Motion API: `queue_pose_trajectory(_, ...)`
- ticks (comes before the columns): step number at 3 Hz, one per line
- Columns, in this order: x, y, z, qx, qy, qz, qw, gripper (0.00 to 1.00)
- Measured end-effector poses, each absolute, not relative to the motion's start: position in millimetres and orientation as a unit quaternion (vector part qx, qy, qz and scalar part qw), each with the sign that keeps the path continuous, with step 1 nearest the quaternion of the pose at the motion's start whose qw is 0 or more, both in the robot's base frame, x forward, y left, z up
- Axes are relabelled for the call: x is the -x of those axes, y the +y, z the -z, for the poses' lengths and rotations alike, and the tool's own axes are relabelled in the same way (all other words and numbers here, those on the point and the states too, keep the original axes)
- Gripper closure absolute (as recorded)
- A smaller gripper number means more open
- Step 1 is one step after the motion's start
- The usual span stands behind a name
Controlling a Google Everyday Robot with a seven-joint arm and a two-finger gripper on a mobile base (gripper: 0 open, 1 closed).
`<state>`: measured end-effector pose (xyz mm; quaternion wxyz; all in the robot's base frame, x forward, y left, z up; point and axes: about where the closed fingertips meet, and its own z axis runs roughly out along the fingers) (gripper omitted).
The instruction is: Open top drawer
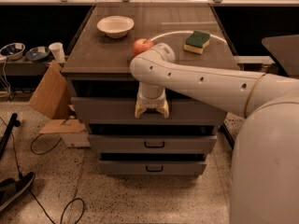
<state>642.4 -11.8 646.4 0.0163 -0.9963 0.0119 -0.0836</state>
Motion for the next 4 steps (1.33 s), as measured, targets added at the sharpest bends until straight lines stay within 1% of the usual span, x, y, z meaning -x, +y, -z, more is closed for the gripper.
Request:
queue_pose_trajectory(1, -639, -9, -649, 0.996, 0.004, 0.089, 0.02, 0.79)
queue_pose_trajectory(2, -639, -9, -646, 0.996, 0.004, 0.089, 0.02, 1.0)
queue_pose_trajectory(4, -628, -9, -646, 0.995, 0.003, 0.094, 0.021, 1.0)
